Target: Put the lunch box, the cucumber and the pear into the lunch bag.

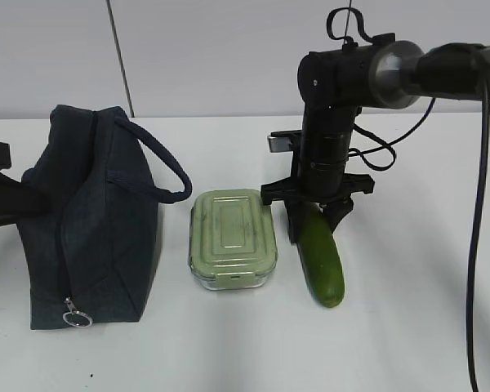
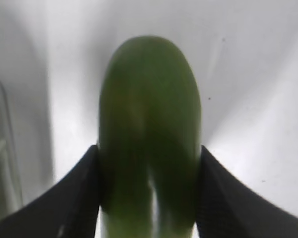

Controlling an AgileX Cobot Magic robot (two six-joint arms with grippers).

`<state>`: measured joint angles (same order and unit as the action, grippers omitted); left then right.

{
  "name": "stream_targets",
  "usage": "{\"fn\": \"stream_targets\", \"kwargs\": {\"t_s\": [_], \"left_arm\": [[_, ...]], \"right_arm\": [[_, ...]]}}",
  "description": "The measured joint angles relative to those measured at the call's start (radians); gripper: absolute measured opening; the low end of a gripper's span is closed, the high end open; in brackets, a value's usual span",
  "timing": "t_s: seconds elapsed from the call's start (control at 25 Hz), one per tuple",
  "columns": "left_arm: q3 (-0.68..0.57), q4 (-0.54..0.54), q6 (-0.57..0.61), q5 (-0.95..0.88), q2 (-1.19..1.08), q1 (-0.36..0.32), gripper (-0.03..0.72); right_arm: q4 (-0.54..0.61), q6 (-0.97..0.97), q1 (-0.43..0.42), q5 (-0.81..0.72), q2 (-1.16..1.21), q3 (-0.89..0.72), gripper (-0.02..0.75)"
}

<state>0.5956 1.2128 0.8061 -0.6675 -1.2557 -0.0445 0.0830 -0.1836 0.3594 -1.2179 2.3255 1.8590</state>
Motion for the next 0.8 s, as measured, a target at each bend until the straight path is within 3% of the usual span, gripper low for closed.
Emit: {"fn": "stream_targets", "kwargs": {"t_s": [0.36, 0.44, 0.6, 0.8], "left_arm": [[0.0, 0.0, 0.0, 0.0, 0.0, 0.0, -0.016], [0.0, 0.0, 0.0, 0.0, 0.0, 0.0, -0.016], [0.0, 0.0, 0.0, 0.0, 0.0, 0.0, -0.016], [0.0, 0.0, 0.0, 0.0, 0.0, 0.0, -0.016]], "right_arm": [[0.019, 0.063, 0.0, -0.004, -0.135, 0.214, 0.368], [0.093, 0.095, 0.0, -0.008, -0.16, 0.281, 0.368], [0.369, 0.192, 0.0, -0.017, -0.174, 0.398, 0.368], [0.676, 0.314, 0.053, -0.01, -0.174, 0.417, 0.368]]}}
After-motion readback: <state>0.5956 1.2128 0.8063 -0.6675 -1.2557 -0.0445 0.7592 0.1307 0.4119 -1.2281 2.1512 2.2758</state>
